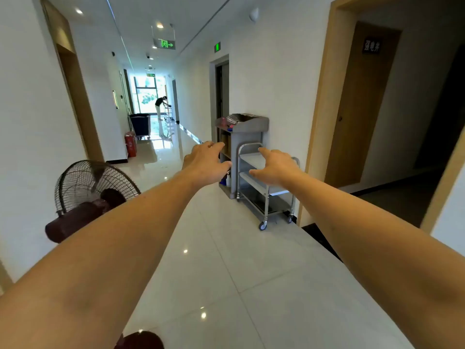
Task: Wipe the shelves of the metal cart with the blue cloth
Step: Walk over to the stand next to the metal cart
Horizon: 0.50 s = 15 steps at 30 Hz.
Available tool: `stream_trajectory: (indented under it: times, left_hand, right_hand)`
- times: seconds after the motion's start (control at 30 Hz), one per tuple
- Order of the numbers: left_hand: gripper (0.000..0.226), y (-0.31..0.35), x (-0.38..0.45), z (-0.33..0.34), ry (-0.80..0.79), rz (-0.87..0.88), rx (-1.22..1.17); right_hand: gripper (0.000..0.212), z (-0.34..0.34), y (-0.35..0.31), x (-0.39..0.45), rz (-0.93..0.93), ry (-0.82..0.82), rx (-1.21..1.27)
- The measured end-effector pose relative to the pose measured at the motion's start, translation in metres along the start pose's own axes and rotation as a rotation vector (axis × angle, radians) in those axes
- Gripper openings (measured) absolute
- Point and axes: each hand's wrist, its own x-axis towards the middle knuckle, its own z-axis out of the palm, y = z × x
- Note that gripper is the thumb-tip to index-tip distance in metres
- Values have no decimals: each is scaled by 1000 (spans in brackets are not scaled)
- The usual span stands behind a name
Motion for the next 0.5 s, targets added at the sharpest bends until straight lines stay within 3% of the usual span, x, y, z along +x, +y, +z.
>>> stream_trajectory:
  times: [0.5]
  left_hand:
    - [63, -62, 257, 128, -45, -145, 33]
  right_hand:
    - [75, 73, 80, 274, -36, -84, -1]
